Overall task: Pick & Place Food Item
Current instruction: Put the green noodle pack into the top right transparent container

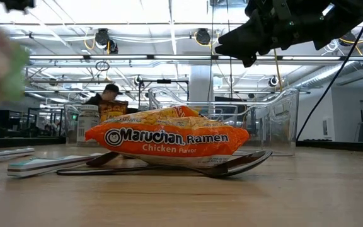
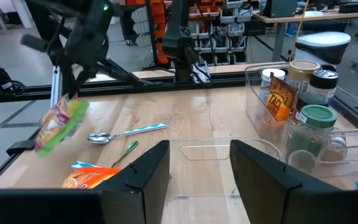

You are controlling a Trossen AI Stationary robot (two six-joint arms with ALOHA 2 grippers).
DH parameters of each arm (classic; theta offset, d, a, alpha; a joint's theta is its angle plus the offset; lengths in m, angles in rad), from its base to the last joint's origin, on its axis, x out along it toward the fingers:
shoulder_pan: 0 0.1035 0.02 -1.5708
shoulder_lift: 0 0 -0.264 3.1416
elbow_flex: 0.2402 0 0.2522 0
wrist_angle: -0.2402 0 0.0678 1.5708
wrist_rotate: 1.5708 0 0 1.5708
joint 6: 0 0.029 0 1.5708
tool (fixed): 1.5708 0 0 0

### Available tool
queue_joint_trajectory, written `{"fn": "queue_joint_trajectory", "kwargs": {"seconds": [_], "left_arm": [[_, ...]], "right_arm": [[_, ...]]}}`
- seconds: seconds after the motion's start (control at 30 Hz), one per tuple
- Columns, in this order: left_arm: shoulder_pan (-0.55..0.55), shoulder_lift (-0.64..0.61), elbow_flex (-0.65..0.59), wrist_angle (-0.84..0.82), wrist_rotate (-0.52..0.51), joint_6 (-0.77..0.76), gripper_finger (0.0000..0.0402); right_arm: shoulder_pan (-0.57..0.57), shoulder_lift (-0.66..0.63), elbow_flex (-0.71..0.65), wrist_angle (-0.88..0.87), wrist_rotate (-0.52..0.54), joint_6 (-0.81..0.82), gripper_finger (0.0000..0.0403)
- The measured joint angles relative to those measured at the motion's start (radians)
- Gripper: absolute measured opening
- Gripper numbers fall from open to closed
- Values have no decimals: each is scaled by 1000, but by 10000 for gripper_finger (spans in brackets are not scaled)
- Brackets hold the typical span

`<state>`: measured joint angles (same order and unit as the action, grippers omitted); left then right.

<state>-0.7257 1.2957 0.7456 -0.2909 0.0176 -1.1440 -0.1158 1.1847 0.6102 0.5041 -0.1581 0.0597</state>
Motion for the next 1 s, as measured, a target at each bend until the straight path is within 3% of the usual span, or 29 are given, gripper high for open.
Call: {"fn": "queue_joint_trajectory", "kwargs": {"seconds": [0.2,0.33,0.5,0.67,1.0], "left_arm": [[93,-104,0,-49,-40,217,3],[194,-145,23,-173,-75,380,3],[335,-136,153,-381,-95,617,2],[444,-98,318,-453,-156,901,2],[547,70,541,-464,-317,1352,2]], "right_arm": [[0,0,0,0,0,17,160],[0,0,0,0,0,25,160],[0,0,0,11,14,28,160],[-1,12,0,60,66,63,166],[-8,68,25,166,51,194,256]]}}
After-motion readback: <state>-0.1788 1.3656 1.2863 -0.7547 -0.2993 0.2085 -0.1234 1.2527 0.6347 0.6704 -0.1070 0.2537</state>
